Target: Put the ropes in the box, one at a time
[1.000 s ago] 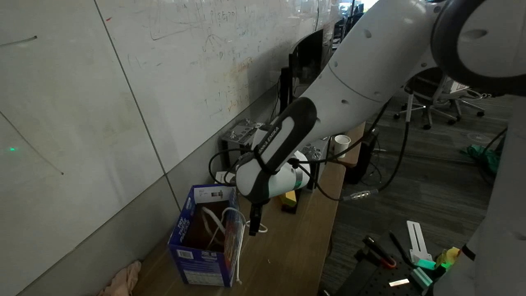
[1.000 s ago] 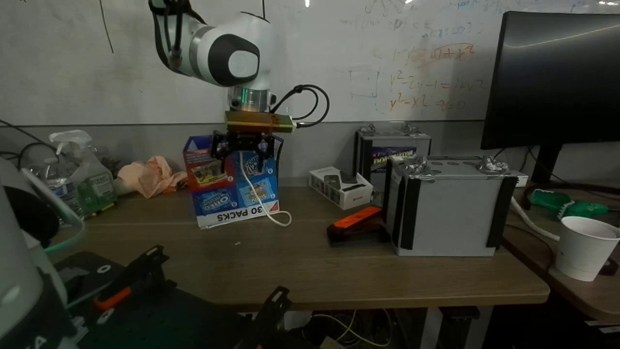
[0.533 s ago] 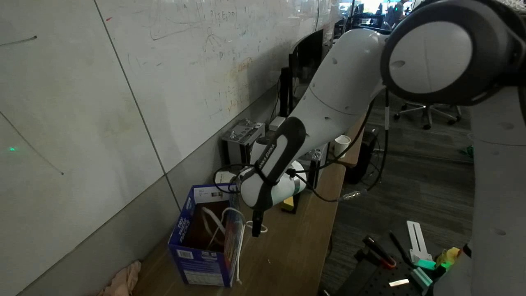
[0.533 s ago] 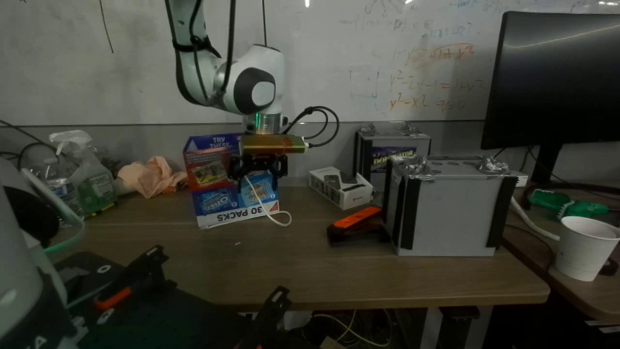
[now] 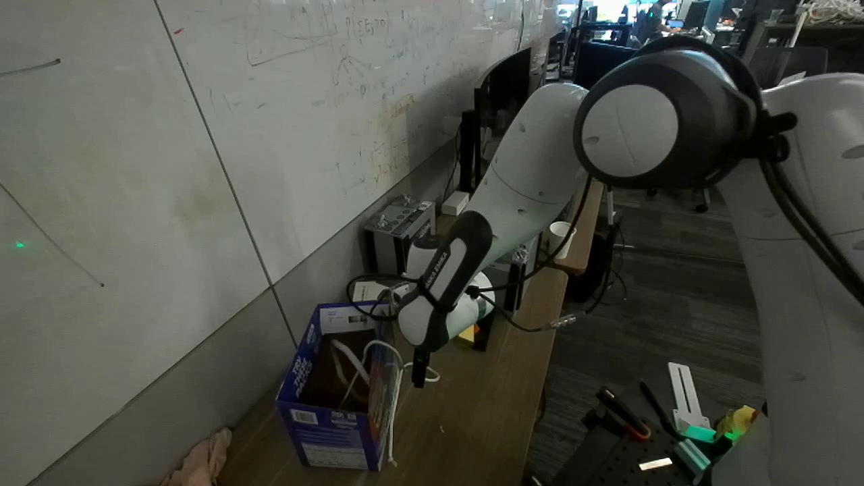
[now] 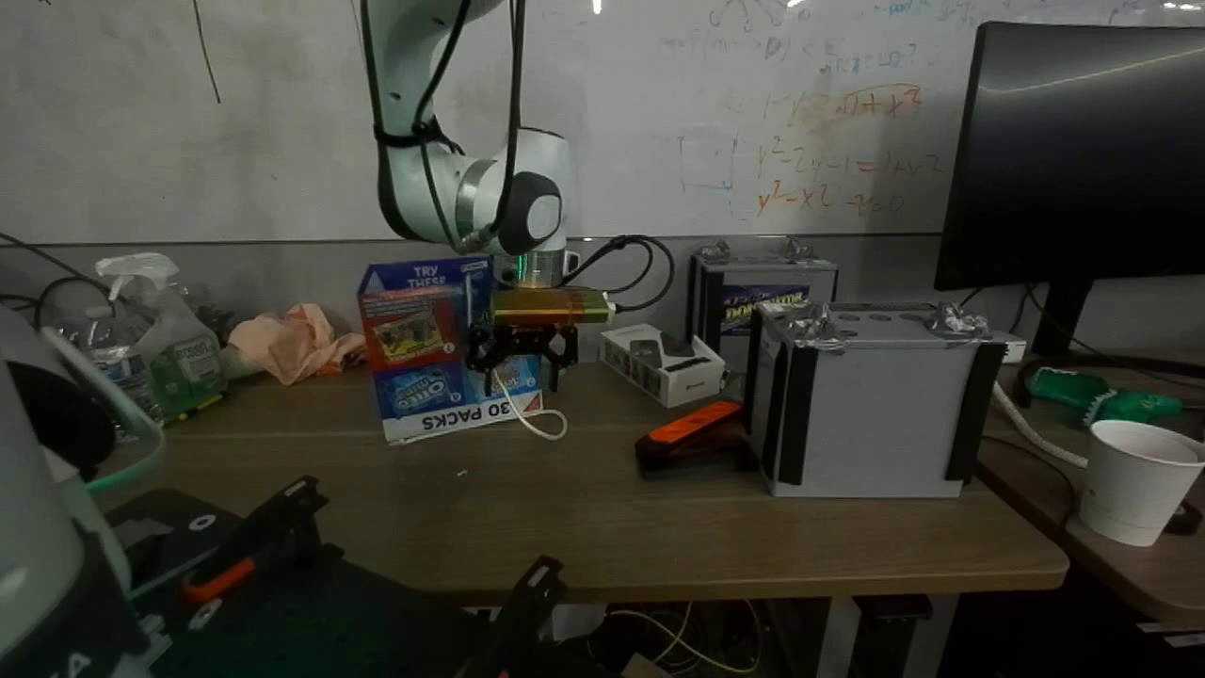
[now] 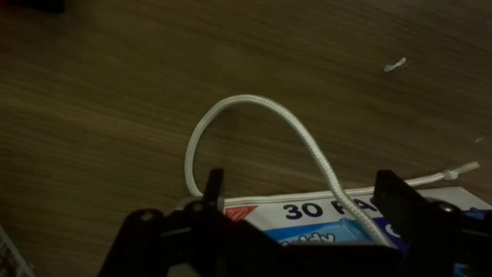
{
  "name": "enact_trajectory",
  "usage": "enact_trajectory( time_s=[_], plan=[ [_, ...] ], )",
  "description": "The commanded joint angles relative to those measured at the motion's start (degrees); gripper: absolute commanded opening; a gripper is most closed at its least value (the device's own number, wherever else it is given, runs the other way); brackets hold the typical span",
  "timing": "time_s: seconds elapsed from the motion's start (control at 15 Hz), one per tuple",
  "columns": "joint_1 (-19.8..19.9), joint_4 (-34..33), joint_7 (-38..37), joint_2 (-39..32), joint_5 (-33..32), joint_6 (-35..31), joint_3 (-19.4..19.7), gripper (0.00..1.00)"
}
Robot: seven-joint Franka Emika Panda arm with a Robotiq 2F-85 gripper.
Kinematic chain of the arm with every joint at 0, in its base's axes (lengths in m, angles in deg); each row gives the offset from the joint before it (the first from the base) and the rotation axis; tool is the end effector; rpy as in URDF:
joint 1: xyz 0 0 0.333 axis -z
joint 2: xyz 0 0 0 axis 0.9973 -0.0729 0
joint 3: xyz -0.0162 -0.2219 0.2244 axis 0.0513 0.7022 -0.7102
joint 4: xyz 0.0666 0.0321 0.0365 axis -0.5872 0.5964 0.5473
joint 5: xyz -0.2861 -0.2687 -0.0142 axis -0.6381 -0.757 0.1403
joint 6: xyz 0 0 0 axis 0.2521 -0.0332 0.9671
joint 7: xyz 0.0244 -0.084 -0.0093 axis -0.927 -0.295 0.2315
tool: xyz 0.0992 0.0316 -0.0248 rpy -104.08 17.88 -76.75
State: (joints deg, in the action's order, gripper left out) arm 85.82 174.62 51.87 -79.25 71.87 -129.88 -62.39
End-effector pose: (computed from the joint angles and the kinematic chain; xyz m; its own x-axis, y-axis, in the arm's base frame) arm 0.5329 0.1106 0.1125 0.6930 0.7138 0.1016 0.7209 -0.6879 -0.0841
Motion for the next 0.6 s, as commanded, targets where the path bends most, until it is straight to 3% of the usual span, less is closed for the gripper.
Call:
enact_trajectory(
  time_s=[0.0, 0.4, 0.47, 0.53],
  plan=[
    [0.91, -3.22, -3.56, -2.61, -3.40, 0.57, -0.50, 1.00],
    [1.20, -4.04, -6.29, -3.32, -6.40, 0.74, -0.52, 0.99],
    [0.78, -4.16, -7.12, -3.36, -7.01, 0.91, -0.03, 0.74],
    [0.50, -4.45, -7.96, -3.39, -7.45, 1.52, 0.27, 0.74]
  ],
)
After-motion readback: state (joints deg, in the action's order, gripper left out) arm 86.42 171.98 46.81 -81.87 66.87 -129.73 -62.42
